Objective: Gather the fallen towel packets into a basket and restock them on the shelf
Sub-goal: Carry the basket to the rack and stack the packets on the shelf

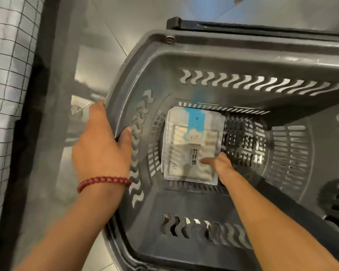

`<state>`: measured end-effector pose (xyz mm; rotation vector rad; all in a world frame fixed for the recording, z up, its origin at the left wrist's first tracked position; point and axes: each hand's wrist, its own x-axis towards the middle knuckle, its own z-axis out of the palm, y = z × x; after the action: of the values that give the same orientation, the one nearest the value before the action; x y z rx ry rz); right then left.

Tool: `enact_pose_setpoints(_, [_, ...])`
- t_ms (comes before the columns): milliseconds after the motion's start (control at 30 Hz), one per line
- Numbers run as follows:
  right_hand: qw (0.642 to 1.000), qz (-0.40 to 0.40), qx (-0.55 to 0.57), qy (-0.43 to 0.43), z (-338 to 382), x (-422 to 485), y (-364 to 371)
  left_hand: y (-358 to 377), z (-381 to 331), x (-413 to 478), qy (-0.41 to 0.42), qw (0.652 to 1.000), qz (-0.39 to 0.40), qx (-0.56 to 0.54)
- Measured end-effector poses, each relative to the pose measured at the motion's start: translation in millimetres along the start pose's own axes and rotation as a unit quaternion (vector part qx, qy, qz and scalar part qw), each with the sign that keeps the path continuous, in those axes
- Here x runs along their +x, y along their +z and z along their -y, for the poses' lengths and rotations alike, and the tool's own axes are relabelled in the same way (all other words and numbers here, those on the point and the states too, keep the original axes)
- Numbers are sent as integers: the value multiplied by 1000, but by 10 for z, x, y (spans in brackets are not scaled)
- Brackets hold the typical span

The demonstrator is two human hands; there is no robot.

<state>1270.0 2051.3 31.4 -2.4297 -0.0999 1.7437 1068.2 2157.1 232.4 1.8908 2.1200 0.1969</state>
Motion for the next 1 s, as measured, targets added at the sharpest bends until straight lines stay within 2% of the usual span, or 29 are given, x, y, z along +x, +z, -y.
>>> enact_pose_setpoints(67, [1000, -9, -11, -20, -1, 37, 92, 20, -2, 4, -3, 1000, -1, 0])
enact_pose_setpoints(133, [998, -58, -21, -32, -28, 7, 166, 23, 9, 2, -4, 1000, -1, 8])
enact_pose_setpoints(200, [994, -94, 17, -43, -88, -44, 188, 23, 19, -18, 2, 1000, 0, 9])
enact_pose_setpoints(267, [993, -76, 61, -60, -103, -79, 140, 25, 21, -15, -6, 1000, 0, -3])
enact_pose_setpoints(333, [992, -54, 52, -101, -92, -159, 56, 14, 27, -29, 2, 999, -8, -31])
enact_pose_setpoints(400, [983, -75, 63, -154, -88, -279, -27, -17, 13, -47, 112, 991, -36, -55])
enact_pose_setpoints(467, [967, -102, 120, -201, -90, -455, -121, -24, 13, -155, 264, 961, -53, -67])
enact_pose_setpoints(533, [951, -122, 171, -229, -113, -616, -220, 13, 0, -321, 325, 940, 15, -102])
enact_pose_setpoints(567, [946, -134, 185, -230, -120, -694, -345, 43, -87, -386, 312, 940, 75, -121])
enact_pose_setpoints(600, [945, -128, 195, -229, -137, -751, -390, 78, -110, -455, 263, 947, 138, -126])
enact_pose_setpoints(667, [941, -77, 245, -219, -162, -822, -439, 154, -166, -539, 79, 953, 261, -131])
enact_pose_setpoints(733, [934, 27, 298, -197, -158, -853, -469, 244, -237, -497, -130, 923, 313, -182])
enact_pose_setpoints(767, [925, 85, 316, -190, -140, -868, -478, 291, -261, -439, -198, 901, 316, -222])
enact_pose_setpoints(833, [906, 187, 335, -180, -93, -856, -450, 378, -262, -333, -254, 852, 345, -300])
enact_pose_setpoints(900, [911, 227, 296, -174, -45, -777, -357, 470, -225, -301, -272, 816, 384, -335])
enact_pose_setpoints(967, [940, 207, 216, -165, -8, -650, -229, 543, -171, -311, -278, 821, 371, -332])
enact_pose_setpoints(1000, [958, 167, 181, -147, 12, -557, -187, 580, -152, -312, -263, 841, 357, -309])
